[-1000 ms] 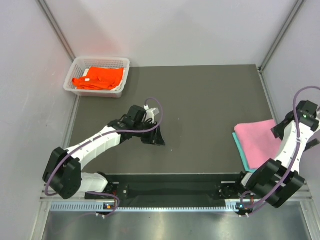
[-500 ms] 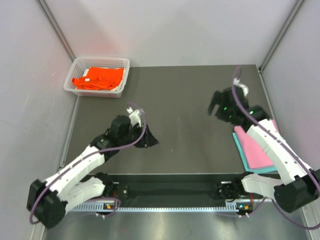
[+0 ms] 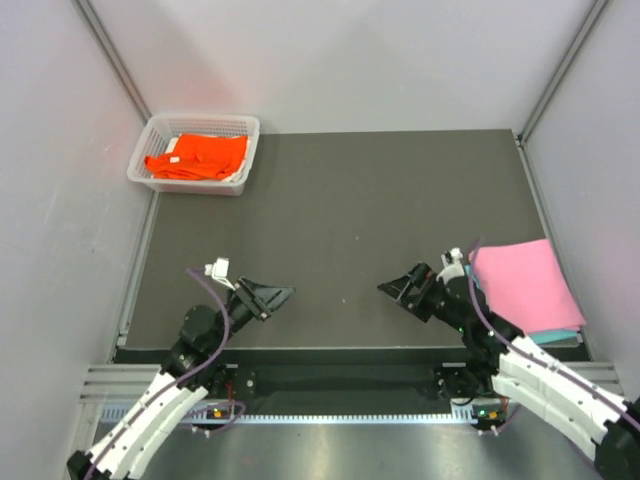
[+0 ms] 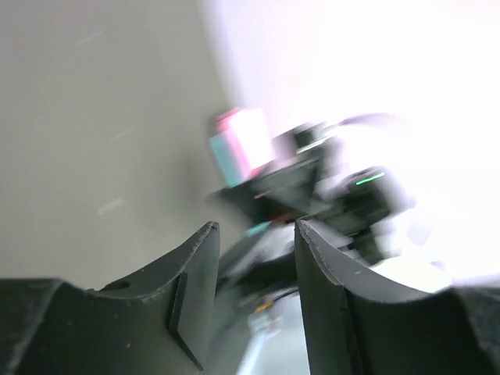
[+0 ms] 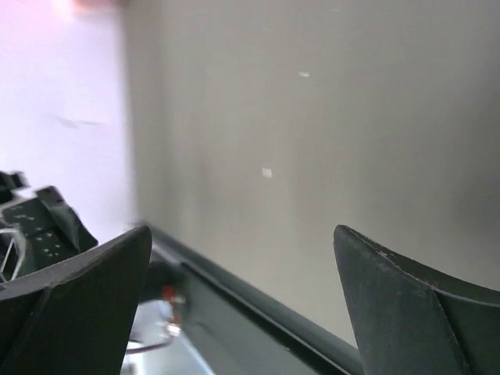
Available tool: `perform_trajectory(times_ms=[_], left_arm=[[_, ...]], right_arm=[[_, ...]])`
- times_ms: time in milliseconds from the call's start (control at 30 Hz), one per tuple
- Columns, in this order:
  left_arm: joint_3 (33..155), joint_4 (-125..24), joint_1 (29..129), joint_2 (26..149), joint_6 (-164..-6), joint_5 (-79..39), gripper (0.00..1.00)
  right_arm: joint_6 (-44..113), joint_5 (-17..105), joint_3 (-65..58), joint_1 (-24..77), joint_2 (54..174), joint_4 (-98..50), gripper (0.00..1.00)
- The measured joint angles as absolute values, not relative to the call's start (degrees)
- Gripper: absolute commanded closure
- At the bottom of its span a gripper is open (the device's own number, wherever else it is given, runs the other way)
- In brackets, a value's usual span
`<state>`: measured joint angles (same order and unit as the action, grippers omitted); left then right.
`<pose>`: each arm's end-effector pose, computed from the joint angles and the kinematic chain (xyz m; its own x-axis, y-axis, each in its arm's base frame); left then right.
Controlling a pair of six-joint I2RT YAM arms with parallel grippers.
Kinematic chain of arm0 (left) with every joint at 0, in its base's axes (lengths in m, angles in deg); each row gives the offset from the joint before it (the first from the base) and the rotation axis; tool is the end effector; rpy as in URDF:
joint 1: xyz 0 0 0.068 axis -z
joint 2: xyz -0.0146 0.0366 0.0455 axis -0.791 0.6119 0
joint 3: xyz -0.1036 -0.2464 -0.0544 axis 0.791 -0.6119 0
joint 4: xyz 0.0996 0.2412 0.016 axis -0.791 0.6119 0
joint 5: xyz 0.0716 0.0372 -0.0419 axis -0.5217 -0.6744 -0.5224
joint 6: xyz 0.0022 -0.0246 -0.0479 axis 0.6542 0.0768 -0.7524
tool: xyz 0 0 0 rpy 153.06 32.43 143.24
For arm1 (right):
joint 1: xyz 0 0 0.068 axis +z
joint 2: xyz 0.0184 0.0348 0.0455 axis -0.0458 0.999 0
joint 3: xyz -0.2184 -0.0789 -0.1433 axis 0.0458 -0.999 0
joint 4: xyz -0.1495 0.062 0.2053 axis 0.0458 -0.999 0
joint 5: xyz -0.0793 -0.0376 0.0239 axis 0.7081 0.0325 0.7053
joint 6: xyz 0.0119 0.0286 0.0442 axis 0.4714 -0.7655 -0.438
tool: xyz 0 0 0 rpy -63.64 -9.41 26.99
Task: Fold and stack the t-shirts
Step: Reset both grippers
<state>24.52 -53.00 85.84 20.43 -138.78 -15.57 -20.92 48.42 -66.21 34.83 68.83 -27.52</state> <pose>0.0938 -0.0714 0.1840 -0.6651 -0.6272 -0.4053 0.2767 0.2972 -0.9139 0.1194 0.0941 0.1758 -0.7462 0.5399 -0.3894 0.0228 0.6054 0.7956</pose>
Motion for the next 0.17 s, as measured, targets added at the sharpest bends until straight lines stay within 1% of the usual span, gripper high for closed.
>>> perform_trajectory(times_ms=[67,167], left_arm=[[23.89,-56.35,85.79,15.47,-142.80,-16.44,0.52],[23.98,-68.54,85.79,17.11,-148.59,-17.08,0.52]], right_arm=[[-24.92,48.05,-71.26,34.87,63.17,-21.51,0.00],[-29.82,47.61,-76.20,34.89,55.96,-16.94,0.00]])
